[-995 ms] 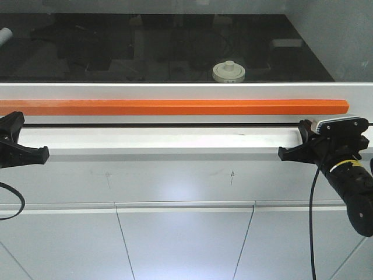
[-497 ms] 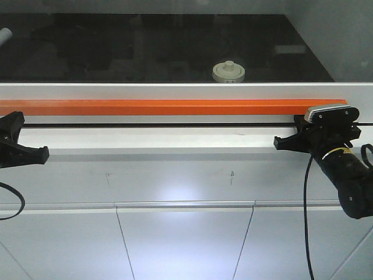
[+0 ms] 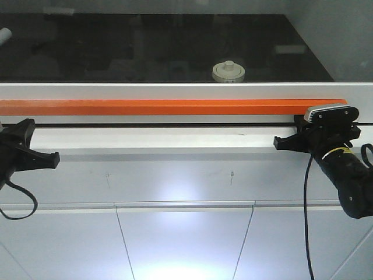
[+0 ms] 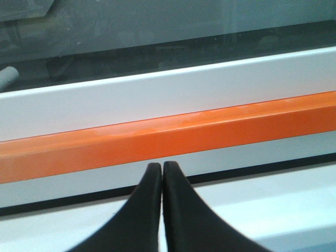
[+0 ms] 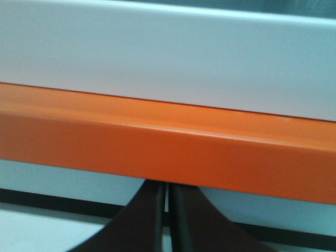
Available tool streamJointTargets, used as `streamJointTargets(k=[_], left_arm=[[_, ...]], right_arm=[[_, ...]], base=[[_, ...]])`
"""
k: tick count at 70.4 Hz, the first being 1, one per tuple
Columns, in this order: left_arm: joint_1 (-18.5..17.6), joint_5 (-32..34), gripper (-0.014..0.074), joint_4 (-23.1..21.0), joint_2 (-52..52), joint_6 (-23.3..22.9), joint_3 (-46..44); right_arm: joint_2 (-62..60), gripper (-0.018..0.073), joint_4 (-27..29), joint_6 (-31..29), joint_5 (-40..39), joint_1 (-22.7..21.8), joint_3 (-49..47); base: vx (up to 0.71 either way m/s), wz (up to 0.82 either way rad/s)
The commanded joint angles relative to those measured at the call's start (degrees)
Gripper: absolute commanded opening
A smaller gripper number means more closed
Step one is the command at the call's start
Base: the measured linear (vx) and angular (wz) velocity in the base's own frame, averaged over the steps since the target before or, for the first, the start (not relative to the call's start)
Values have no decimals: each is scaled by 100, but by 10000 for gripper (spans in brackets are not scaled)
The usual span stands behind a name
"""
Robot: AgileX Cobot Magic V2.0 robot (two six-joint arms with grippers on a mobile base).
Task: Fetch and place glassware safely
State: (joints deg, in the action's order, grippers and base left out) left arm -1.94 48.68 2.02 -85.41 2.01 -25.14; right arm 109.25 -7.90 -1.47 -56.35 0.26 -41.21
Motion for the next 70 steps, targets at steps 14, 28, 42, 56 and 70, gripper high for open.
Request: streamJointTargets(k=[14, 28, 42, 56, 70], left_arm=[[-9, 834, -7, -10, -736, 42, -565], [-9, 752, -7, -16, -1158, 42, -1055], [-9, 683, -7, -16, -1470, 42, -1231], [-9, 418, -7, -1, -1544, 36, -1211], [-9, 463, -7, 63, -1536, 36, -1211]], right_arm=[[-239, -1, 37, -18, -501, -1, -226], [-239, -1, 17, -18, -501, -1, -226], [-239, -1, 16, -18, -507, -1, -226], [-234, -1, 16, -18, -508, -1, -226], [-234, -1, 16, -18, -508, -1, -226]], base=[[0, 0], [0, 0], [0, 0], [0, 0], [0, 0]])
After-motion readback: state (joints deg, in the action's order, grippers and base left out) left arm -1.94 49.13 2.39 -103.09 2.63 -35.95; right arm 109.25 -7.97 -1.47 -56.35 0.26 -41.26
